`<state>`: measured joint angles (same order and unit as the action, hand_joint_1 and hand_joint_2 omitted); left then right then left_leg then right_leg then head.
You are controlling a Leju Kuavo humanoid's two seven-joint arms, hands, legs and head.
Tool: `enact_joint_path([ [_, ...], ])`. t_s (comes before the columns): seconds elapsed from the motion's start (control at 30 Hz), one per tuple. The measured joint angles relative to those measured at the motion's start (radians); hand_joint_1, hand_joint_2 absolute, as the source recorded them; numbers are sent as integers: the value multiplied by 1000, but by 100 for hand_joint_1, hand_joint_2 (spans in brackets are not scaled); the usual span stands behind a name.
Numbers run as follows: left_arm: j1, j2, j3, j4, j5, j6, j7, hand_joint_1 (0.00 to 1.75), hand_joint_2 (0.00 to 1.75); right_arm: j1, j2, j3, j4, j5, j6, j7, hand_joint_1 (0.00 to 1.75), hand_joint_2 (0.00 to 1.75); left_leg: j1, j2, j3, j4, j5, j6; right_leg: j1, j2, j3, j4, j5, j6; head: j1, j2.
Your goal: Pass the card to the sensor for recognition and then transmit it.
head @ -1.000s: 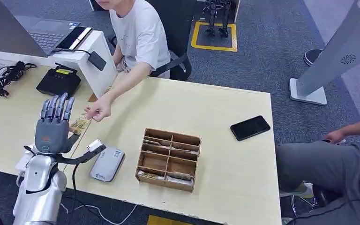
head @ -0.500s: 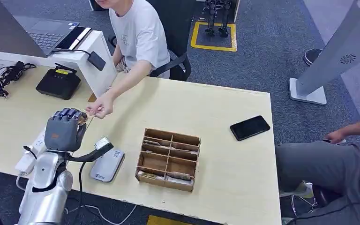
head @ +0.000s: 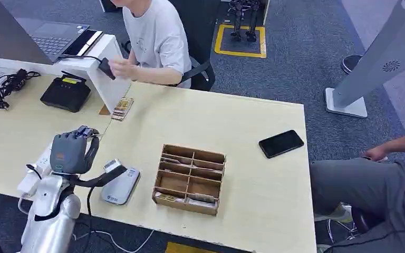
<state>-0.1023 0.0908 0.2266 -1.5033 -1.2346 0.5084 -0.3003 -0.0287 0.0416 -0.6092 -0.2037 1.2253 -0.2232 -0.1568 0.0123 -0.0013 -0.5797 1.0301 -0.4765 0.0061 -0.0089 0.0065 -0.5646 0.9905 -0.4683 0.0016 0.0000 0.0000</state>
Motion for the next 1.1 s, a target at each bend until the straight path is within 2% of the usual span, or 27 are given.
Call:
enact_joint_path([
  [0.07,0,-11,0,-15,105,-75,-36,175,175,-1,0,-8,-1,8,0,-2,0,175,0,0,0,0,0,0,0,0,0,0,0,0,0,0],
  [0.1,0,-23,1,-27,168,-135,-41,175,175,-1,0,-13,-1,12,0,-3,0,175,0,0,0,0,0,0,0,0,0,0,0,0,0,0],
  [0.23,2,-85,6,-69,446,-413,-21,175,175,-2,0,-36,-2,27,-1,-5,0,175,0,-1,-1,0,0,0,0,-1,1,0,0,0,0,0],
  [0.27,6,-97,7,-75,506,-469,-11,175,175,-2,0,-43,-2,29,-1,-4,0,175,0,-1,-1,0,0,0,0,-1,1,0,0,0,0,0],
  [0.3,12,-107,7,-78,540,-493,-10,175,175,-2,0,-47,-2,29,-1,-3,0,175,-1,0,0,0,0,0,0,0,1,0,0,0,0,0],
  [0.53,30,-138,8,-93,575,-519,-6,175,175,-2,0,-68,-2,29,-1,-2,0,175,0,-1,0,0,0,0,0,-1,0,0,0,0,0,0],
  [0.93,31,-149,8,-98,581,-523,-5,175,175,-2,0,-71,-2,29,-1,-2,0,175,0,-1,-1,0,0,0,0,-1,0,0,0,0,0,0],
  [1.03,38,-150,8,-98,663,-579,17,175,175,-2,0,-73,-2,36,0,2,0,175,0,-1,0,0,0,0,0,-1,0,0,0,0,0,0],
  [1.1,49,-160,8,-98,679,-573,21,175,175,-1,0,-75,-2,42,0,10,0,175,0,-1,-1,0,0,0,0,-1,0,0,0,0,0,0],
])
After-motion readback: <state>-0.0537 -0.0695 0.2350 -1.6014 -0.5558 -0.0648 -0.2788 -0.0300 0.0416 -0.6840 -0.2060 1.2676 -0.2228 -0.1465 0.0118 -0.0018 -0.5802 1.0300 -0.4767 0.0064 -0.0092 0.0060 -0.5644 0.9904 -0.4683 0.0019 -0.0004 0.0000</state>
